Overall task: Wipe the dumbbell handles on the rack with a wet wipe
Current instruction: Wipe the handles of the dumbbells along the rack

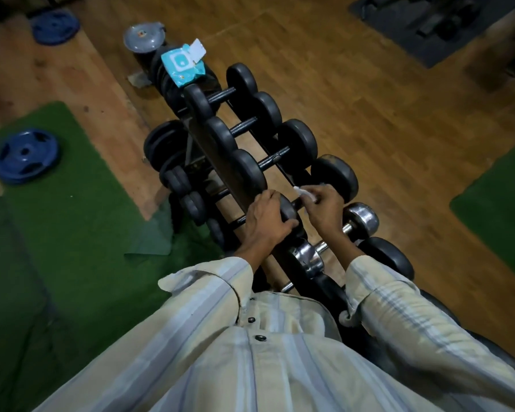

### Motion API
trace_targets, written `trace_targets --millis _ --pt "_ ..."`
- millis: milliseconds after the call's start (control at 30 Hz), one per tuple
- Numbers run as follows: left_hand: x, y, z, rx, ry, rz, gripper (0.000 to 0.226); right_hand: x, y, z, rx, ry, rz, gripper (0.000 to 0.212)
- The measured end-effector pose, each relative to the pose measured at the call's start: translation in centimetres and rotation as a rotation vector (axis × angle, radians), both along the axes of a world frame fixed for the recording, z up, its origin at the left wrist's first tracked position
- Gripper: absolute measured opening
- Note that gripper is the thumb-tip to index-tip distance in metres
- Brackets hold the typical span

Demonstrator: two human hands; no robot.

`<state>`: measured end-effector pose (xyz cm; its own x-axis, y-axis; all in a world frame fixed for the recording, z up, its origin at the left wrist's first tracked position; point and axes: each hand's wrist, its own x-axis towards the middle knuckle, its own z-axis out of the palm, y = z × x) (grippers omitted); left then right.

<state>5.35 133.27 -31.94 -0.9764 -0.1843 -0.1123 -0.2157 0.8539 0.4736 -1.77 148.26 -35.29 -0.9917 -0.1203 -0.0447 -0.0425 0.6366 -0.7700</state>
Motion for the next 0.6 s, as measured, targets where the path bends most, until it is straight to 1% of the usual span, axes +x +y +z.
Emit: trace_targets --millis 33,100,167,267,333,433,500,567,600 --pt "0.0 0.0 0.1 -0.008 -0.011 -0.006 0.073 -0.5 -0.1 -0.5 0.03 -0.016 0.149 0.024" --pt "-0.1 -0.1 0.3 -0.013 -0.024 -0.002 0.067 -0.8 -0.1 -0.3 0.073 -0.133 0.42 0.04" --pt "-0.4 -0.2 1.0 -0.007 -0.047 0.019 0.061 -0.8 0.7 0.8 0.143 -0.22 0.56 0.057" --pt "-1.1 -0.1 1.9 0.006 -0.107 0.066 0.057 -0.6 2.1 2.5 0.212 -0.212 0.639 0.074" --pt "-1.5 0.2 2.3 0.016 -0.159 0.108 0.056 0.1 2.6 2.5 0.23 -0.175 0.687 0.079" --pt "-2.0 0.8 2.6 0.029 -0.209 0.169 0.06 -0.2 3.3 0.3 0.326 -0.13 0.782 0.088" --pt "-2.3 1.2 2.9 0.028 -0.224 0.196 0.059 -1.2 3.4 -1.5 0.388 -0.119 0.837 0.095" --pt "-2.5 1.5 3.4 0.011 -0.247 0.203 0.06 -2.3 2.8 -2.2 0.447 -0.113 0.874 0.094" --pt "-2.7 1.6 3.6 -0.003 -0.262 0.203 0.06 -2.8 2.1 -1.7 0.464 -0.124 0.886 0.087"
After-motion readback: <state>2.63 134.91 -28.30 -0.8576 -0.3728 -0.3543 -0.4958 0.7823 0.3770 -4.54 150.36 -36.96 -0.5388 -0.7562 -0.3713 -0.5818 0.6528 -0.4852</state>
